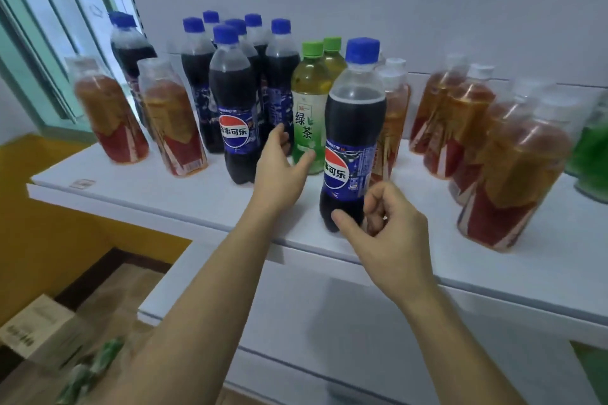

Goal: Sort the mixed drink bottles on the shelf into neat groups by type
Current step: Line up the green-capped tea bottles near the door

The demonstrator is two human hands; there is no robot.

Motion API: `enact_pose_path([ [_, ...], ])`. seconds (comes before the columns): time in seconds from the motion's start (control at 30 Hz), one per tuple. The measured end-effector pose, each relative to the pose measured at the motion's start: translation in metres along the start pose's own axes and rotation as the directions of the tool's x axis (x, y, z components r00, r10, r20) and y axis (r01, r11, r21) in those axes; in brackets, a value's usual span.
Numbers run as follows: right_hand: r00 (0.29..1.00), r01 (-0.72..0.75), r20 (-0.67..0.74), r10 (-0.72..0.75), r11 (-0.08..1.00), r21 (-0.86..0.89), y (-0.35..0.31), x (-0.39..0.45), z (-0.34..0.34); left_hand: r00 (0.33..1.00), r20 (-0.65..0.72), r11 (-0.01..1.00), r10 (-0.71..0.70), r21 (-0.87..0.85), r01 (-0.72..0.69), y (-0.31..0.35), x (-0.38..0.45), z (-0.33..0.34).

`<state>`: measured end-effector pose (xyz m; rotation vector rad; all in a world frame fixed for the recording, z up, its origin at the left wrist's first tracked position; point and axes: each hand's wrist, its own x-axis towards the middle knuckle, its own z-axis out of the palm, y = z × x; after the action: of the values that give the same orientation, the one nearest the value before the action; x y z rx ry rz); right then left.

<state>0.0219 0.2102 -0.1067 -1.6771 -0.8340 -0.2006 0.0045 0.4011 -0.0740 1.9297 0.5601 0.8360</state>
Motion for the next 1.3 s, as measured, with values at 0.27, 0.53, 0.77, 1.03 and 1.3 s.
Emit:
enact_pose_path([
  [0.27,0.996,-0.082,-0.035,0.077,0.976,-0.203,0.006,0.006,0.008,0.999,0.026,0.995,-0.031,0.096,0.029,-0.009,0.027,0.018],
  [0.53,0.985,-0.172,-0.08,0.155,0.943,-0.284,0.01,0.016,0.018,0.999,-0.022,0.973,0.041,0.228,-0.035,-0.01,-0.015,-0.004],
  [0.77,0.99,-0.118,-0.085,0.111,0.99,-0.075,-0.01,0.011,0.01,0.983,-0.137,0.966,0.124,0.245,-0.088,-0.014,-0.059,-0.016],
  [1.03,0.925,0.351,0.116,-0.362,0.93,0.105,-0.115,0.044,-0.058,0.879,-0.204,0.895,0.431,0.224,-0.387,0.018,-0.14,-0.014],
  [1.3,0.96,0.27,-0.112,-0.257,0.956,0.117,-0.096,0.043,-0.183,0.78,-0.083,0.779,0.62,0.182,-0.6,0.095,-0.164,0.046],
])
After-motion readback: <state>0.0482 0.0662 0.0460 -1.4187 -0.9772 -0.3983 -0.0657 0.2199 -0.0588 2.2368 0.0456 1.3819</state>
